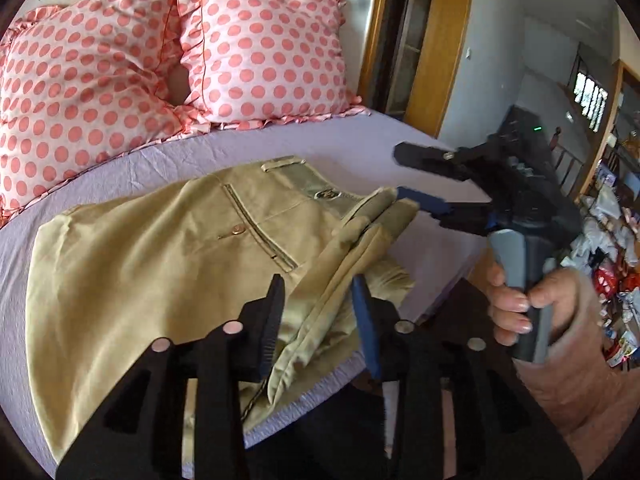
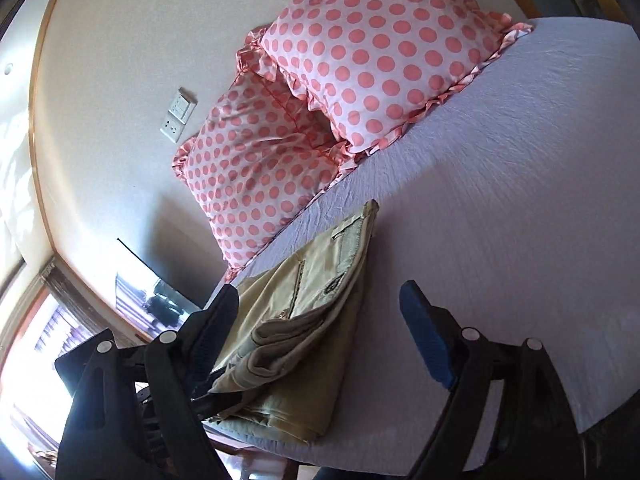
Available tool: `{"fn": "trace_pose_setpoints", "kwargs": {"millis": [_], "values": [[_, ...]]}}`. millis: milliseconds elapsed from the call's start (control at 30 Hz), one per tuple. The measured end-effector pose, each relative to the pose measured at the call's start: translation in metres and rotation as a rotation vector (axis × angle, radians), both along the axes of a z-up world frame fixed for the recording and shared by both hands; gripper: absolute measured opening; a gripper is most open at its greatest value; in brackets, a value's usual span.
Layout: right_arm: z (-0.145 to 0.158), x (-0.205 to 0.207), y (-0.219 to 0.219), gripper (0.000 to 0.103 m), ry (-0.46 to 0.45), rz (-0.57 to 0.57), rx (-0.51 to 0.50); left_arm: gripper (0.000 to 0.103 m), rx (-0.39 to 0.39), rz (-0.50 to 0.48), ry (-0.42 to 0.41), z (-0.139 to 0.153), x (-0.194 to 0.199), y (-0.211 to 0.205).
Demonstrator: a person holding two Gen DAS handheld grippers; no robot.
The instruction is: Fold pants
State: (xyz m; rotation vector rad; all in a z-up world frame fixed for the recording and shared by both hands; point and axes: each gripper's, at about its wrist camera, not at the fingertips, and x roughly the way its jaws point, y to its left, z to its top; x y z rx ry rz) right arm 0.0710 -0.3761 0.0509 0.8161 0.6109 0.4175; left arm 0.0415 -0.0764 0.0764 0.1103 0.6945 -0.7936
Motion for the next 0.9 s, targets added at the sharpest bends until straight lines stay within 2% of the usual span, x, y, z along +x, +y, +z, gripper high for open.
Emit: {"fn": "trace_pose_setpoints", "kwargs": {"millis": [67, 133, 200, 233, 267, 300, 367, 500, 600, 633, 667, 733, 767, 800, 900], "values": [[0.001, 0.013, 0.008, 0.084, 0.043, 0.06, -0.015, 0.064, -0.078, 0.033, -0.025, 0.018, -0.006, 0.028], [-0.001, 0.028, 0.017, 0.084, 0.094, 0.102, -0.063, 0.067, -0.087, 0.153, -0.052, 0.029, 0.006, 0.06], [-0.006, 0.043, 0.024, 0.075, 0.15, 0.123, -0.118, 0.067, -0.068, 0.318, -0.044, 0.029, 0.032, 0.096], [-0.011, 0.051, 0.027, 0.073, 0.18, 0.13, -0.137, 0.067, -0.066, 0.389, -0.006, 0.023, 0.047, 0.117], [-0.014, 0.058, 0.029, 0.063, 0.202, 0.139, -0.15, 0.065, -0.069, 0.44, 0.052, 0.014, 0.063, 0.136], [-0.016, 0.063, 0.032, 0.059, 0.207, 0.158, -0.158, 0.065, -0.071, 0.472, 0.119, 0.005, 0.078, 0.152], [-0.016, 0.074, 0.041, 0.058, 0.22, 0.204, -0.163, 0.064, -0.09, 0.486, 0.229, -0.012, 0.099, 0.173], [-0.017, 0.086, 0.049, 0.058, 0.222, 0.258, -0.141, 0.064, -0.139, 0.446, 0.36, -0.034, 0.12, 0.183], [-0.02, 0.09, 0.046, 0.056, 0.22, 0.282, -0.084, 0.067, -0.173, 0.394, 0.426, -0.045, 0.13, 0.178], [-0.021, 0.09, 0.046, 0.054, 0.223, 0.292, -0.076, 0.069, -0.179, 0.383, 0.417, -0.045, 0.133, 0.176], [-0.023, 0.091, 0.046, 0.046, 0.226, 0.3, -0.071, 0.07, -0.186, 0.37, 0.428, -0.045, 0.136, 0.173], [-0.03, 0.092, 0.044, 0.025, 0.247, 0.324, -0.018, 0.054, -0.224, 0.367, 0.467, -0.047, 0.143, 0.176], [-0.034, 0.092, 0.043, 0.018, 0.25, 0.336, 0.027, 0.02, -0.234, 0.366, 0.483, -0.048, 0.146, 0.177], [-0.033, 0.093, 0.043, 0.016, 0.242, 0.337, 0.042, 0.01, -0.255, 0.35, 0.497, -0.048, 0.147, 0.178], [-0.02, 0.098, 0.045, 0.015, 0.189, 0.335, 0.04, 0.008, -0.254, 0.329, 0.448, -0.035, 0.15, 0.174]]}}
